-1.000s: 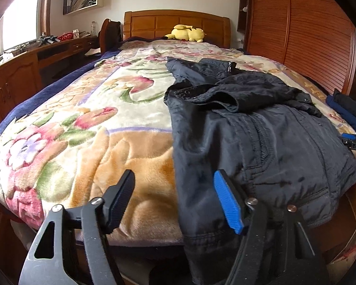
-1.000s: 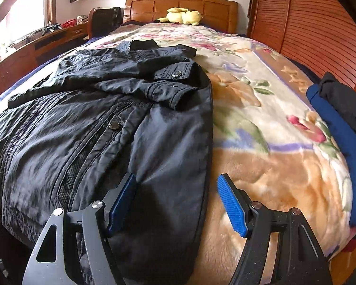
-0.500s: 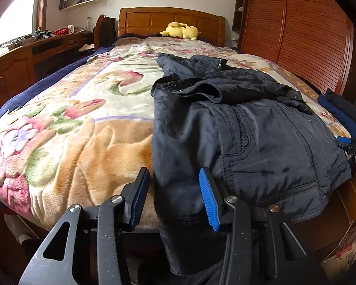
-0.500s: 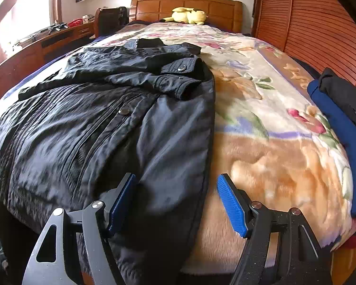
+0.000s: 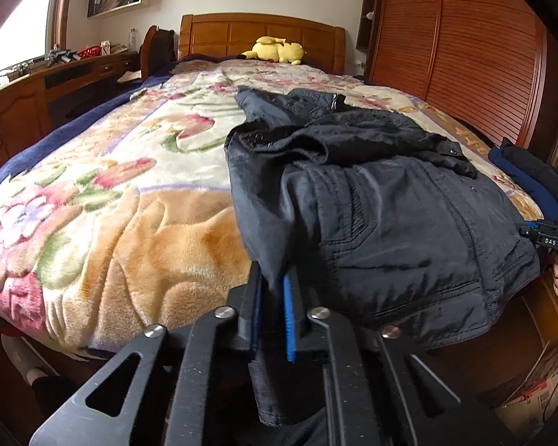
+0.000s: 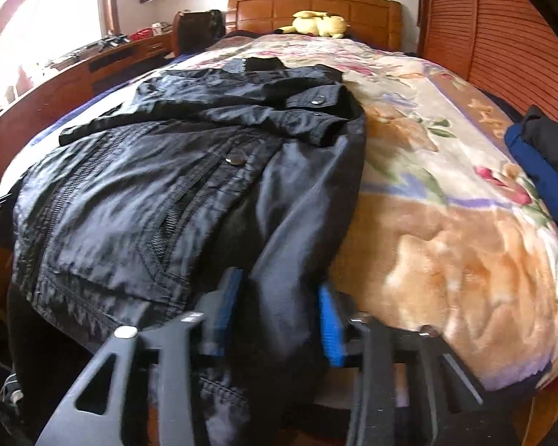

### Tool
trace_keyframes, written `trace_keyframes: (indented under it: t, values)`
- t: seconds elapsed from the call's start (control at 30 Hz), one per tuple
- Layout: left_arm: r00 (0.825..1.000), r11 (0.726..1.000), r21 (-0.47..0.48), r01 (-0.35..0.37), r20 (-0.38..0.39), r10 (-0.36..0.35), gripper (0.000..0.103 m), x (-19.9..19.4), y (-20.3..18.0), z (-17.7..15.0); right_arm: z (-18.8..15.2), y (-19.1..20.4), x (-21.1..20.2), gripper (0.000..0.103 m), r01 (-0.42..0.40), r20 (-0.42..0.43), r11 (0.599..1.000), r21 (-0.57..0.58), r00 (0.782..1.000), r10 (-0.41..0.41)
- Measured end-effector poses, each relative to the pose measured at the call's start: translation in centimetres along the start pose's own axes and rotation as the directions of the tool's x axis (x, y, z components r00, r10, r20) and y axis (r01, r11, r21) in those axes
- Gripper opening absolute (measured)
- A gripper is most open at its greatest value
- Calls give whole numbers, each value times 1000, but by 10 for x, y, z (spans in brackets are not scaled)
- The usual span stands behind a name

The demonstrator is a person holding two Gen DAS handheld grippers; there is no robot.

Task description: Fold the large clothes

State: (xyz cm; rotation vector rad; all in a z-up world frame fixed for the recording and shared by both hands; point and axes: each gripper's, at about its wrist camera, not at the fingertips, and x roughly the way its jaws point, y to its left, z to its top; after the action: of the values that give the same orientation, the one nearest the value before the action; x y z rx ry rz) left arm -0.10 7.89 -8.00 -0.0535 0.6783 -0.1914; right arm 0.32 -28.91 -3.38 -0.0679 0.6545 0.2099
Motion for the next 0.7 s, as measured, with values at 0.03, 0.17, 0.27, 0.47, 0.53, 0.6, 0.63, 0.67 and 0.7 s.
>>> trace_keyframes:
  t: [0.03,0.17,0.27,0.47,0.53,0.6,0.63,0.67,0.7]
  values:
    - [1000,1000,8,-11,4,11,7,-4,-2,2,1,2,0,21,-2,2,1000,-11,1000,2]
    - [999,1000,8,-15,50,14,6,-22,-7,11,6,2,-2,7,5,13,1000,-19,1000,-5]
    - [996,1000,7,-19,84,18,5,-35,-11,16,12,1,-18,5,-22,56,1000,-15,998,23]
    - [987,999,22,-23,157,20,4,-63,-22,23,22,9,-59,4,-44,166,998,-44,985,51]
    - [984,999,24,-23,179,18,4,-74,-23,24,21,12,-71,4,-57,193,997,-54,979,66]
    - [980,999,27,-18,196,12,4,-85,-24,27,20,12,-82,4,-76,211,996,-57,974,86]
    - [979,999,31,-19,205,12,4,-89,-25,28,20,13,-88,4,-81,222,995,-58,971,92]
    - [976,999,36,-20,216,12,4,-94,-26,30,19,11,-94,4,-88,231,995,-56,968,98]
    - [974,999,44,-22,228,11,4,-100,-28,33,18,10,-99,4,-97,239,994,-54,965,107]
